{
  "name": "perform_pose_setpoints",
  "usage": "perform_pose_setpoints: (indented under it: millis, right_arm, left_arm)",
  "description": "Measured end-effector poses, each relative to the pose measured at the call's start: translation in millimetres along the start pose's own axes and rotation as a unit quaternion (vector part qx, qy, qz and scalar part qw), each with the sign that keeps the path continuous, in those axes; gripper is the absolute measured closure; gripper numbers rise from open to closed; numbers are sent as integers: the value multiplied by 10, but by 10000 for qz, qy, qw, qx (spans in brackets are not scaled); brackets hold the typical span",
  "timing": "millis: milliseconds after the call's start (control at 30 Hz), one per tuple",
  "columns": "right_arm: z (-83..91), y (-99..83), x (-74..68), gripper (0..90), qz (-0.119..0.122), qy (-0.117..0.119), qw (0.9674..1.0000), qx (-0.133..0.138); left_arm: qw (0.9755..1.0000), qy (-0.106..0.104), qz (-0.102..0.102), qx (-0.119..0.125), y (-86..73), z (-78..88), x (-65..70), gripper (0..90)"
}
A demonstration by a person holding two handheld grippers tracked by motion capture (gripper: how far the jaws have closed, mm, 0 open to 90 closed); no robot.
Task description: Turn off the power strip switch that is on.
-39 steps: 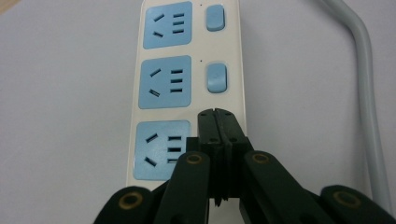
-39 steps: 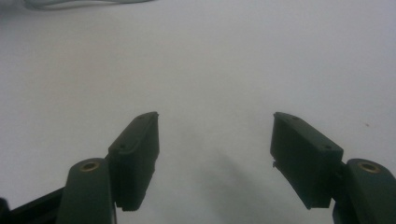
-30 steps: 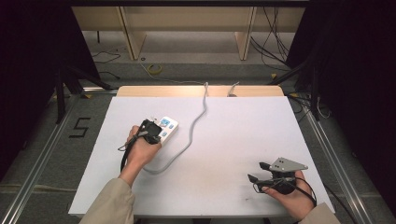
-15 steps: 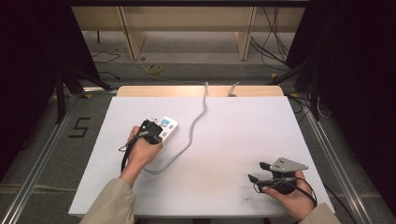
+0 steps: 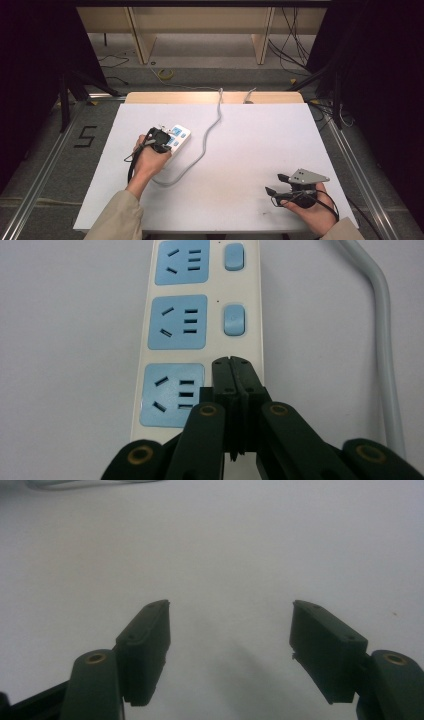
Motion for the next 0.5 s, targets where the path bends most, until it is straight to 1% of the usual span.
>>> perform_pose_setpoints:
  millis: [200,333,500]
  right_arm:
    - [1,-1,-1,336,2,-4,10000,-3]
    - [1,0,-4,336,0,-4,10000,0]
    - [0,0,-5,336,5,0,10000,2]
  left_arm:
    - [10000,-7,-13,-2,-3,0,2,898]
    - [10000,44,-43,-1,-4,-2,12,898]
    - [9998,102,-145,-4,-8,-2,22,898]
Point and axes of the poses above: each handheld gripper's, and its own axes: z roughly backward along the jaws, y roughly out of its top, x roughly to its right, the point moved 7 cm from there along -z, roughly forward along the jaws, and after that the axes turned 6 degrees about z, right-handed, at the moved point
